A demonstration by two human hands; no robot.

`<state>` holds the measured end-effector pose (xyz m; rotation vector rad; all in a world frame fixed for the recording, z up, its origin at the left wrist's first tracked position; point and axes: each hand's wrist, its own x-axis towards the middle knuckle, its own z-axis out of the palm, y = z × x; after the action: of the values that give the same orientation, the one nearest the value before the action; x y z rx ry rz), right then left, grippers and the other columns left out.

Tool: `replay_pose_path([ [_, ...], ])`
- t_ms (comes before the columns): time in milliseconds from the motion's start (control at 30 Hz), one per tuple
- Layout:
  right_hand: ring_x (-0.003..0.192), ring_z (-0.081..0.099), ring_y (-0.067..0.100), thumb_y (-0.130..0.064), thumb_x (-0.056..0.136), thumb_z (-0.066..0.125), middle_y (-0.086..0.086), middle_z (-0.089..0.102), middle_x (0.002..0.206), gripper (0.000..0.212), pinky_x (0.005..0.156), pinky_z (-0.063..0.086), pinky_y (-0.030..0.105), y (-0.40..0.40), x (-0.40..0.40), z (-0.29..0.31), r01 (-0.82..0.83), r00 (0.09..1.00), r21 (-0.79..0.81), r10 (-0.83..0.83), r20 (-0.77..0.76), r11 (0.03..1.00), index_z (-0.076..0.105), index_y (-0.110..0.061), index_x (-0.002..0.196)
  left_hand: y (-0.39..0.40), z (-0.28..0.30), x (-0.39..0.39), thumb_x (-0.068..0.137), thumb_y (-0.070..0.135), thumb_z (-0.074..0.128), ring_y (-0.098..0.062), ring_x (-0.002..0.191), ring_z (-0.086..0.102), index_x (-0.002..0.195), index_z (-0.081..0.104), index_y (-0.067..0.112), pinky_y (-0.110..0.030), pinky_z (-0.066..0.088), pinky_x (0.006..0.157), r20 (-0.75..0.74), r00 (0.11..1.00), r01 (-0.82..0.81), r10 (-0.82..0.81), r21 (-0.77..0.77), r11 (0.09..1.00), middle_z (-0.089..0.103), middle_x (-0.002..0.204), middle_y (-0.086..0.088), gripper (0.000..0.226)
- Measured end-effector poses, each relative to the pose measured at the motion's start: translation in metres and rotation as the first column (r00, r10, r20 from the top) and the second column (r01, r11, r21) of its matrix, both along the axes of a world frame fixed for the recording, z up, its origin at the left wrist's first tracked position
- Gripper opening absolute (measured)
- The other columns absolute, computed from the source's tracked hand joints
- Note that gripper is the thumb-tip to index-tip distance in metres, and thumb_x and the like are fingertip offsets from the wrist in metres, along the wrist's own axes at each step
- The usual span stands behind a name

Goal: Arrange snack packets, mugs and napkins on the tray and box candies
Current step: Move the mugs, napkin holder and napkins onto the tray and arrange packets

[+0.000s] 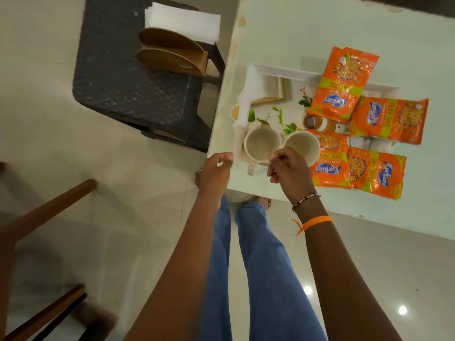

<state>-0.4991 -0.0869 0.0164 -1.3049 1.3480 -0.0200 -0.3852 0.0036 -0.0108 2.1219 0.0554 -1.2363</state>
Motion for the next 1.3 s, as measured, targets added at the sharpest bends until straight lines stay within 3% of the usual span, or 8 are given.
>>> replay_pose_path([
  [233, 0.057, 0.051, 0.007, -0.009, 0.088, 0.052, -0.001, 0.060, 0.068, 0.009, 0.061, 0.042, 0.020, -0.027, 0.113, 0.001, -0.252, 0.956, -0.248, 0.280, 0.084, 0.936, 0.060, -0.009, 0.086, -0.002, -0.001, 0.081, 0.087, 0.011, 0.060, 0.000, 0.083, 0.056, 0.110, 0.062, 0.013, 0.002, 0.044, 0.061, -0.007, 0.991, -0.132, 0.133, -0.223, 0.966, 0.059, 0.094, 0.007, 0.023],
  [433, 0.091, 0.054, 0.013, 0.001, 0.083, 0.054, 0.011, 0.061, 0.112, 0.025, 0.081, 0.044, 0.020, -0.048, 0.206, -0.020, -0.346, 0.910, -0.507, 0.414, 0.022, 0.789, 0.061, -0.007, 0.106, 0.001, -0.006, 0.163, 0.090, 0.016, 0.057, 0.003, 0.085, 0.054, 0.109, 0.062, 0.020, -0.011, 0.043, 0.071, 0.016, 0.982, -0.180, 0.187, -0.216, 0.960, 0.058, 0.090, 0.017, 0.020],
  [567, 0.115, 0.055, 0.020, -0.010, 0.083, 0.058, 0.003, 0.059, 0.126, 0.037, 0.093, 0.044, 0.030, -0.052, 0.245, -0.043, -0.487, 0.865, -0.539, 0.463, -0.193, 0.687, 0.058, -0.019, 0.119, 0.005, -0.006, 0.198, 0.089, 0.014, 0.059, 0.002, 0.086, 0.053, 0.112, 0.060, 0.020, -0.008, 0.043, 0.065, 0.058, 0.983, -0.159, 0.176, -0.217, 0.963, 0.058, 0.100, 0.008, 0.024],
  [700, 0.109, 0.057, 0.031, -0.017, 0.090, 0.050, 0.009, 0.062, 0.120, 0.027, 0.086, 0.048, 0.037, -0.050, 0.256, -0.057, -0.558, 0.829, -0.554, 0.444, -0.340, 0.618, 0.060, -0.017, 0.116, 0.005, -0.009, 0.222, 0.086, 0.007, 0.061, -0.001, 0.089, 0.051, 0.122, 0.052, 0.018, -0.001, 0.044, 0.068, 0.201, 0.972, -0.076, 0.123, -0.226, 0.971, 0.051, 0.111, 0.002, 0.039],
  [900, 0.096, 0.062, 0.034, -0.010, 0.089, 0.051, 0.016, 0.067, 0.105, 0.020, 0.081, 0.048, 0.037, -0.050, 0.224, -0.050, -0.499, 0.853, -0.632, 0.465, -0.237, 0.593, 0.066, -0.006, 0.101, -0.009, -0.001, 0.234, 0.088, 0.006, 0.057, 0.005, 0.084, 0.054, 0.118, 0.056, 0.017, -0.004, 0.046, 0.071, 0.288, 0.952, -0.024, 0.103, -0.265, 0.964, 0.054, 0.096, 0.011, 0.032],
  [1033, 0.081, 0.064, 0.032, -0.005, 0.085, 0.056, 0.018, 0.070, 0.090, 0.015, 0.073, 0.045, 0.029, -0.056, 0.174, -0.031, -0.442, 0.878, -0.642, 0.448, -0.168, 0.626, 0.068, 0.000, 0.091, -0.015, -0.002, 0.213, 0.089, 0.004, 0.055, 0.016, 0.075, 0.055, 0.108, 0.061, 0.014, 0.000, 0.044, 0.070, 0.255, 0.966, 0.045, 0.033, -0.294, 0.955, 0.057, 0.088, 0.013, 0.022],
  [1133, 0.075, 0.060, 0.022, -0.002, 0.084, 0.057, 0.018, 0.070, 0.087, 0.014, 0.068, 0.035, 0.012, -0.066, 0.126, -0.018, -0.437, 0.884, -0.627, 0.438, -0.166, 0.645, 0.068, 0.001, 0.091, -0.023, -0.004, 0.176, 0.091, 0.010, 0.054, 0.008, 0.080, 0.056, 0.106, 0.064, 0.017, -0.006, 0.046, 0.072, 0.207, 0.977, 0.109, -0.051, -0.279, 0.954, 0.060, 0.091, 0.010, 0.019],
  [1300, 0.078, 0.063, 0.031, -0.004, 0.084, 0.055, 0.022, 0.068, 0.084, 0.014, 0.063, 0.029, 0.017, -0.087, 0.052, -0.008, -0.527, 0.844, -0.591, 0.458, -0.280, 0.610, 0.066, 0.003, 0.089, -0.041, 0.000, 0.103, 0.092, 0.015, 0.052, -0.003, 0.095, 0.059, 0.112, 0.063, 0.021, -0.012, 0.047, 0.082, 0.127, 0.973, 0.219, -0.192, -0.256, 0.941, 0.065, 0.108, 0.003, 0.023],
])
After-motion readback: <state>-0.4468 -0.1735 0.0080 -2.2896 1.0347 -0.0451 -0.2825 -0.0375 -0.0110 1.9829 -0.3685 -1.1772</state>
